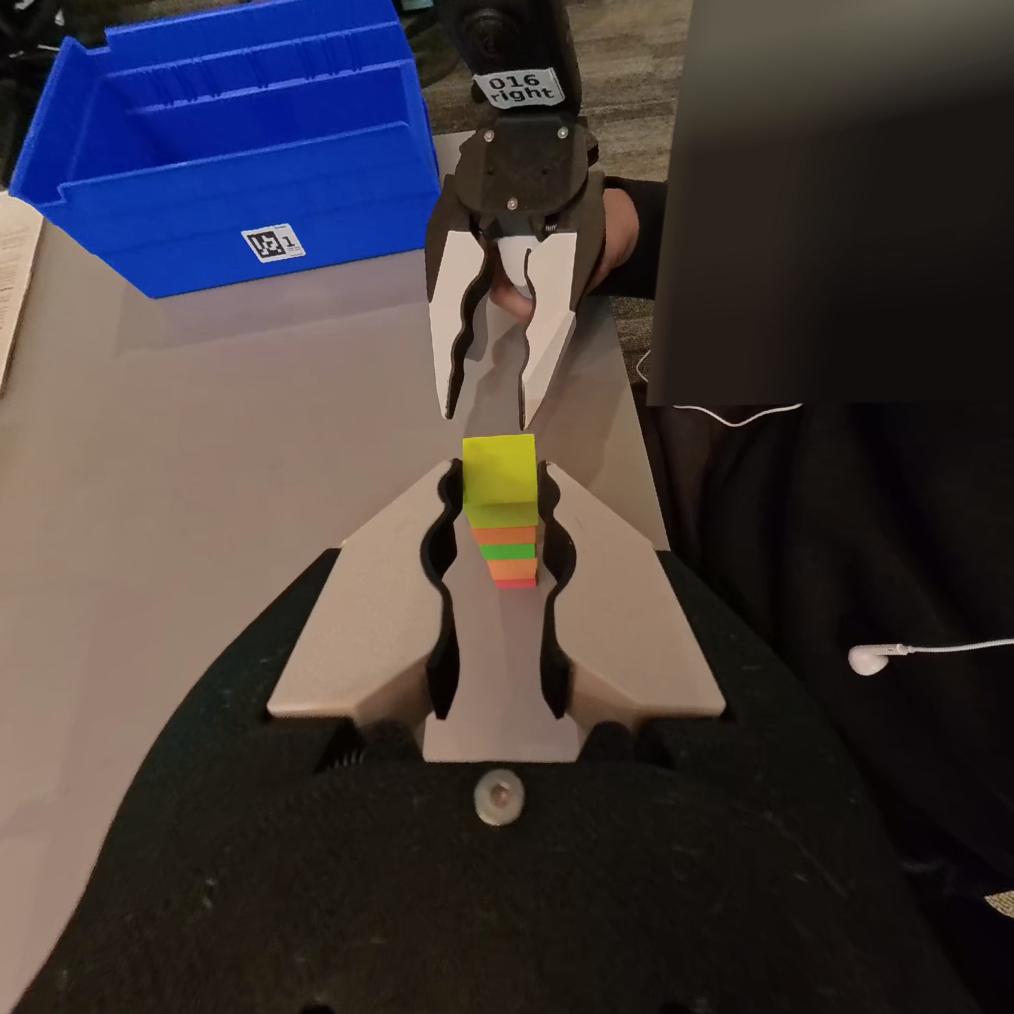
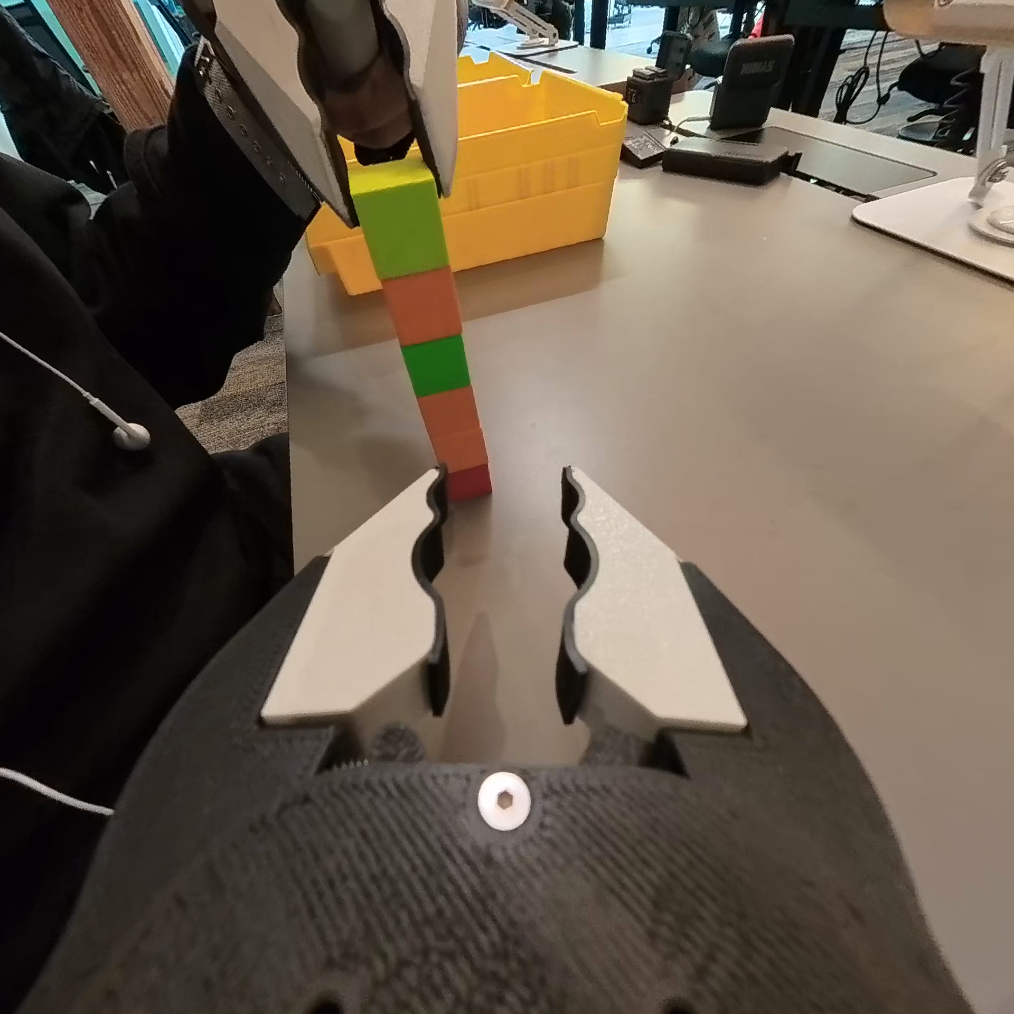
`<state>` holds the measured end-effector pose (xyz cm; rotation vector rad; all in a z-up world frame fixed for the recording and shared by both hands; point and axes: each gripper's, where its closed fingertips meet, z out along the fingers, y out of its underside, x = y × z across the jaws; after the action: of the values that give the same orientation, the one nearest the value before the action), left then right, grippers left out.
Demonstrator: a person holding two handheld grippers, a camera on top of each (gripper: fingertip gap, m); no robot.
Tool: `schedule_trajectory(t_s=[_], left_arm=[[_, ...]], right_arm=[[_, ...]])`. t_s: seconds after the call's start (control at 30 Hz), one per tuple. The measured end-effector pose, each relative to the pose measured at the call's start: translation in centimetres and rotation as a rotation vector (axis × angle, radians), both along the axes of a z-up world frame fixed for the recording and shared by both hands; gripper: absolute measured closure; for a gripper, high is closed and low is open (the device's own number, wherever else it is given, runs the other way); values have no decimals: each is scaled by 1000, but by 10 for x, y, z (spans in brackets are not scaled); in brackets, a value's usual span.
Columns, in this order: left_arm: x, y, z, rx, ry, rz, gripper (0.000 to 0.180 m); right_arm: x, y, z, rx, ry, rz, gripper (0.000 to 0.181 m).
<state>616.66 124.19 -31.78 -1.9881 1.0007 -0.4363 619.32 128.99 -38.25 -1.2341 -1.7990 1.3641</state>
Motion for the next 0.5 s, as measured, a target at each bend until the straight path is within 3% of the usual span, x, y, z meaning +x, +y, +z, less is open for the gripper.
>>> schedule_trajectory(t_s=[0.23, 0.5], left_arm=[[0, -1, -2, -3, 12, -2, 155], [-1, 1, -3, 26, 20, 25, 132]], right_arm=[[0, 0, 1, 0, 2, 0, 141], [-1, -4, -2, -2, -9, 8, 140]])
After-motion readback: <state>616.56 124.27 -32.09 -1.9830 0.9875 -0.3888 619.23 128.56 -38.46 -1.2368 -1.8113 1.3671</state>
